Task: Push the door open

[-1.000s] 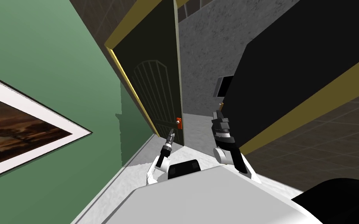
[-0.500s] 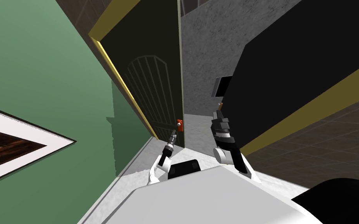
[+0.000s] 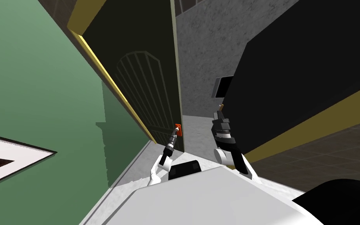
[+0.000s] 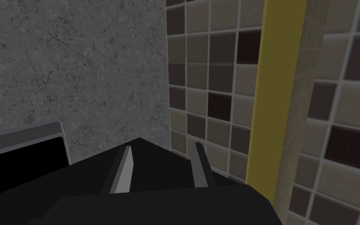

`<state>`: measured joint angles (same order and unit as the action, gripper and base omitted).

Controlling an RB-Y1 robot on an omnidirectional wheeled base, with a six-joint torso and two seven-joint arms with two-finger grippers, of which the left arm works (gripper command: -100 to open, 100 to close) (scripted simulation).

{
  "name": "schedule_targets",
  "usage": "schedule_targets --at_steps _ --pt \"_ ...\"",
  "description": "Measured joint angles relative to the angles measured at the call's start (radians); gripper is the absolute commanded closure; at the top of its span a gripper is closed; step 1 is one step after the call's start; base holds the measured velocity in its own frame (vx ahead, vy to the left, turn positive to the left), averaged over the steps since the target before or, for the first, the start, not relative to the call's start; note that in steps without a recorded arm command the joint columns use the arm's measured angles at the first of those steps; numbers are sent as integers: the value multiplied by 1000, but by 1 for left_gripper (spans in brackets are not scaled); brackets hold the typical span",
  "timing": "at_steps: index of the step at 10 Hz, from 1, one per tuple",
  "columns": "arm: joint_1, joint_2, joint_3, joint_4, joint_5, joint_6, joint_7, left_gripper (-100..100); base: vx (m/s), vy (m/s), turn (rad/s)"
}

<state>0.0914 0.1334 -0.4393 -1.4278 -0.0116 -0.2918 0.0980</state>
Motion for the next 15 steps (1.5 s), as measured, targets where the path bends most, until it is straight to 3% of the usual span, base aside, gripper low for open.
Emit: schedule_targets --at_steps 3,4,10,13,15 --pt "-15 -13 12 27 1 -6 -3 -100 136 -64 -22" --pt "-16 -13 12 28 1 -7 -3 100 -10 3 4" --pt "-19 -14 13 26 1 -5 -3 100 0 -9 -4" --pt "-59 -10 49 90 7 -8 -1 100 88 -148 33" --pt "-93 -9 82 141 10 -29 -2 100 117 -156 31"
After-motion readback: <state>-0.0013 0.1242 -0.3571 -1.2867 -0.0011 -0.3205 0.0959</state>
